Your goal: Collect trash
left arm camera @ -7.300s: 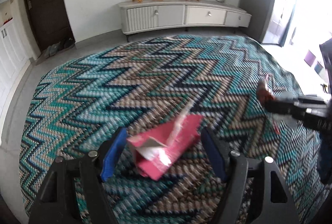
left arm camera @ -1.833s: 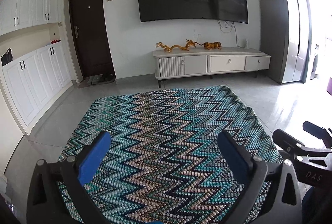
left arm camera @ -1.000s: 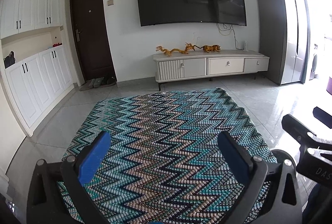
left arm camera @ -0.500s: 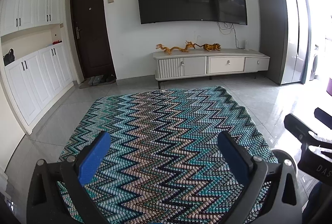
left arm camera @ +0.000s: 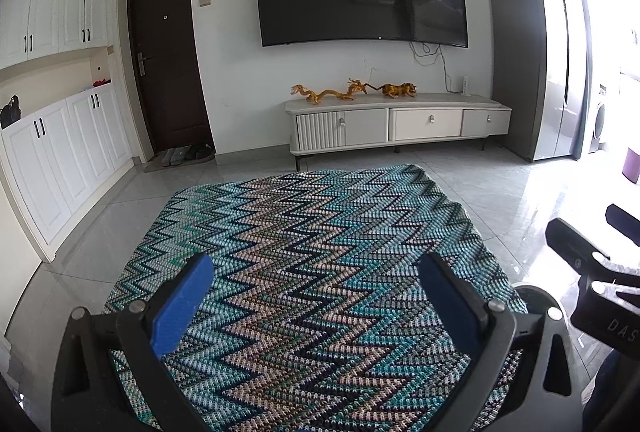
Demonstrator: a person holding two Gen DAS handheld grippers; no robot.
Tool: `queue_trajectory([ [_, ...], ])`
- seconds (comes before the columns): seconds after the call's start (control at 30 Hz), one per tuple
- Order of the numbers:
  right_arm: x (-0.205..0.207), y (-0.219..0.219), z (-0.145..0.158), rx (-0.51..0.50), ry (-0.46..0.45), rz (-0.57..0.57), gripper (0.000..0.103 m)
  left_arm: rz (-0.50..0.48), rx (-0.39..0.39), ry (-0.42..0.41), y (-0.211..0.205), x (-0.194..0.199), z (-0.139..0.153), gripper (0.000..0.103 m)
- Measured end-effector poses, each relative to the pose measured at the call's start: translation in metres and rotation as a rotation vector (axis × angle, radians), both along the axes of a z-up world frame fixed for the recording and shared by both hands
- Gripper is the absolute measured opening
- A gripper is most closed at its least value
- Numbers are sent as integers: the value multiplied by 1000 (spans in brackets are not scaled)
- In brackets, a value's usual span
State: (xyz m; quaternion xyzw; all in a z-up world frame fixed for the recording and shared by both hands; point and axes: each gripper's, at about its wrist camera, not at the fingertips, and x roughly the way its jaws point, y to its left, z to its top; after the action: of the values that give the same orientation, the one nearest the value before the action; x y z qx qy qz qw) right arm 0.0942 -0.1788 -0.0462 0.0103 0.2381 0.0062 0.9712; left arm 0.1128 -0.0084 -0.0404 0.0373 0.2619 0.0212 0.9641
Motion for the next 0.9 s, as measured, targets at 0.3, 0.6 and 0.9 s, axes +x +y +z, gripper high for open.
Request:
queue_trajectory([
  [0.3,-2,-5,-2,-5,6,-14,103,-4,2,5,-2,-1,1,103],
  [0.6,-3,-12,-4,3,7,-31,103,0,-2,13,-5,1,0,103],
  [0.9,-3,-14,-7,-2,13,-34,103,-4,-4,16,-7,-1,-3,103],
])
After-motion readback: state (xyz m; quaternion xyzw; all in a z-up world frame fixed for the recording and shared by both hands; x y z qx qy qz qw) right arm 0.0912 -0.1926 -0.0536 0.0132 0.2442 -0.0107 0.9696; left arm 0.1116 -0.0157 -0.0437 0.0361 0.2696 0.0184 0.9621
